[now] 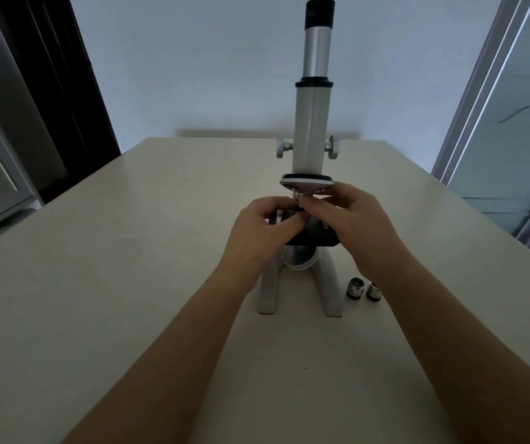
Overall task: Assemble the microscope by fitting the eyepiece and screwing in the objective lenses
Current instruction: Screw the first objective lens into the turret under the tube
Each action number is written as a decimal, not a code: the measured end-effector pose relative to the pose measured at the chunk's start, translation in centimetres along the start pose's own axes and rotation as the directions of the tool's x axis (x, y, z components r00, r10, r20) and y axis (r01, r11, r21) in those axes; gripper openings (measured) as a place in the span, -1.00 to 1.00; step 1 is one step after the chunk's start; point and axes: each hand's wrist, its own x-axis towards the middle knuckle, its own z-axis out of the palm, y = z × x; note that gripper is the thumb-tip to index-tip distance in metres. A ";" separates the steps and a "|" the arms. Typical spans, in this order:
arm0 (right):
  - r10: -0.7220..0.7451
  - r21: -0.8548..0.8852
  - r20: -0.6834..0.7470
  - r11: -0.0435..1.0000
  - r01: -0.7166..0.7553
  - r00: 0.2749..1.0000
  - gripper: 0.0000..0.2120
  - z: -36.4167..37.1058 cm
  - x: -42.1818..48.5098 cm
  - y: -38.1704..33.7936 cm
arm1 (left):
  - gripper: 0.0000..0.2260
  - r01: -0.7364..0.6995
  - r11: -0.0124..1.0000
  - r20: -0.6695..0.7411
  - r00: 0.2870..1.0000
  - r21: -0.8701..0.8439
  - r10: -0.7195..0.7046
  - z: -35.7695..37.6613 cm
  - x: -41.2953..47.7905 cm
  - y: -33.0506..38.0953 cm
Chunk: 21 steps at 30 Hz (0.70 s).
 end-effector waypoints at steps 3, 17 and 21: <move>-0.009 -0.014 -0.023 1.000 0.008 1.000 -0.73 0.2 0.1 0.2 | -0.85 0.009 1.000 0.013 1.000 -0.023 -0.009 0.0 -0.1 0.0; -0.008 -0.013 -0.002 1.000 0.008 1.000 -0.66 0.2 0.0 0.2 | -0.91 0.090 0.993 0.035 0.996 -0.074 -0.088 0.1 0.0 -0.3; -0.003 -0.015 -0.010 1.000 0.002 1.000 -0.69 0.2 0.1 0.3 | -0.85 0.084 0.992 0.051 0.996 -0.094 -0.080 0.0 0.0 -0.2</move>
